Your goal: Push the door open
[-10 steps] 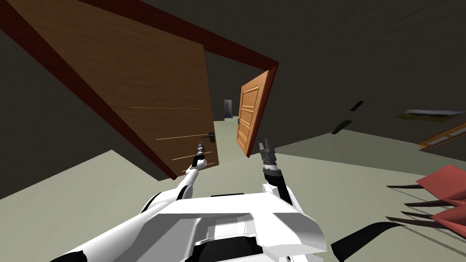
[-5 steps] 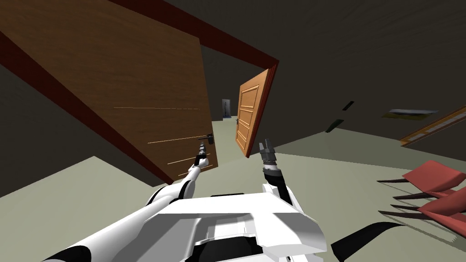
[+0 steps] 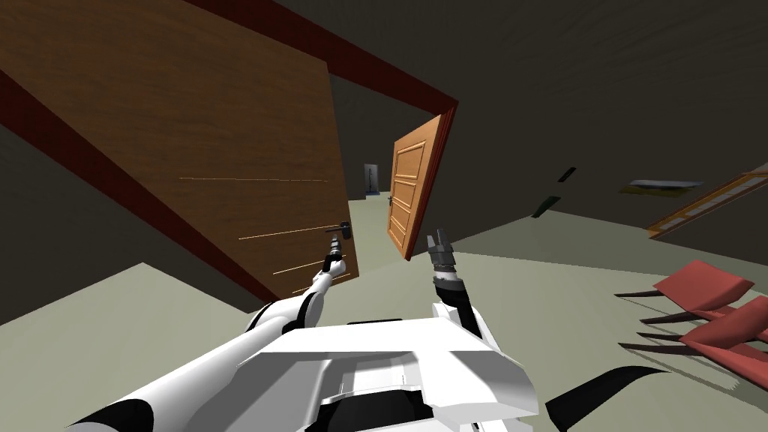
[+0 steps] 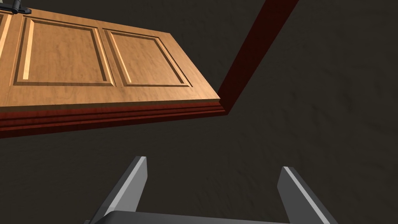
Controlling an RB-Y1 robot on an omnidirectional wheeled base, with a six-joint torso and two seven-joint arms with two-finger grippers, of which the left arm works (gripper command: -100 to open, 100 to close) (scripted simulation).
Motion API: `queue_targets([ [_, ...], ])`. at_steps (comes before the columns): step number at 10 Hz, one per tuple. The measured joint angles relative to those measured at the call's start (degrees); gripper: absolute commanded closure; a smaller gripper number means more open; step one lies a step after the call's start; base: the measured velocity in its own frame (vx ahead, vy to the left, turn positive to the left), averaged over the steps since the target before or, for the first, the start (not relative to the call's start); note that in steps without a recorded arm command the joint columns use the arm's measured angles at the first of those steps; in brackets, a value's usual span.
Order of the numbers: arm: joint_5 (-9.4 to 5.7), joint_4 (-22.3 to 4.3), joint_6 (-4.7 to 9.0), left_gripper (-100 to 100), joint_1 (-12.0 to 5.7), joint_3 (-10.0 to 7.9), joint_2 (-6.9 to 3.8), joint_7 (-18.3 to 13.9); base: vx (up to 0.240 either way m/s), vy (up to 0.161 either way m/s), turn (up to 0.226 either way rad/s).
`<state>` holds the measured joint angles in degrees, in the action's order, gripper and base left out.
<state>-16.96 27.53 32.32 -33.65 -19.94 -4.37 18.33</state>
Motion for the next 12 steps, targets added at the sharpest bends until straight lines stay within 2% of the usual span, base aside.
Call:
queue_targets([
  [9, -0.26, -0.12, 0.22, -100, 0.24, -0.45, -0.79, -0.19, 0.164, 0.061, -0.022],
  [10, -0.26, -0.10, 0.20, 100, 0.22, -0.46, -0.81, -0.19, -0.007, -0.003, 0.004],
  [12, -0.28, 0.04, 0.28, 100, 0.02, -0.49, -0.97, -0.21, -0.015, -0.006, -0.004],
])
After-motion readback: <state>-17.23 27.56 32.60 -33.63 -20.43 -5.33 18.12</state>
